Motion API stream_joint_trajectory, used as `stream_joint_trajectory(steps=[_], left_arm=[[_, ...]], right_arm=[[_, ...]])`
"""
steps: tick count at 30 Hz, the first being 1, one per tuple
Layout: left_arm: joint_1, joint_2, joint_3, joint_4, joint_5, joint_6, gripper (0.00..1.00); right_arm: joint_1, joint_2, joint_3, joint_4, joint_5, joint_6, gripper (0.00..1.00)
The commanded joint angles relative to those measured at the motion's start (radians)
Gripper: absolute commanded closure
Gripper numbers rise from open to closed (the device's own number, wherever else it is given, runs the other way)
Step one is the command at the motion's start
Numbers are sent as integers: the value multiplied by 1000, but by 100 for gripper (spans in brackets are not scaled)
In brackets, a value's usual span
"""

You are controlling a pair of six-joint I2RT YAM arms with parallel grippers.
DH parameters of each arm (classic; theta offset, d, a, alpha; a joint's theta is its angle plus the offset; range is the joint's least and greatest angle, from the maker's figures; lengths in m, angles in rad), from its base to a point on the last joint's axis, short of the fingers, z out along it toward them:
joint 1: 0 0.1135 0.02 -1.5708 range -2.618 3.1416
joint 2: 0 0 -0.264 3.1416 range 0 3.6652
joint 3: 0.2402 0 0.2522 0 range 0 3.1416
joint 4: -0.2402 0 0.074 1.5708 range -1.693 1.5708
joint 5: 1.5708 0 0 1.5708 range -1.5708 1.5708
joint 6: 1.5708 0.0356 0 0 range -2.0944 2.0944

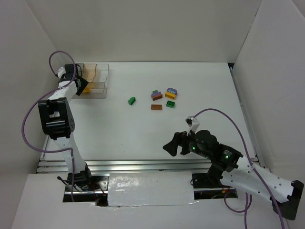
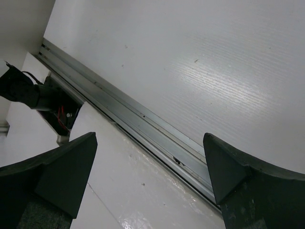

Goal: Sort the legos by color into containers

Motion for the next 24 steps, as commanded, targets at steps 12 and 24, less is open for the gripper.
stream_joint_trajectory(steps=[12,24], left_arm=[[14,-140,-44,94,60,-28,11],[-172,-568,-67,-178,79,119,0]], right_arm=[[-3,36,0,61,18,-13,0],[-280,522,270,164,-102,-65,0]])
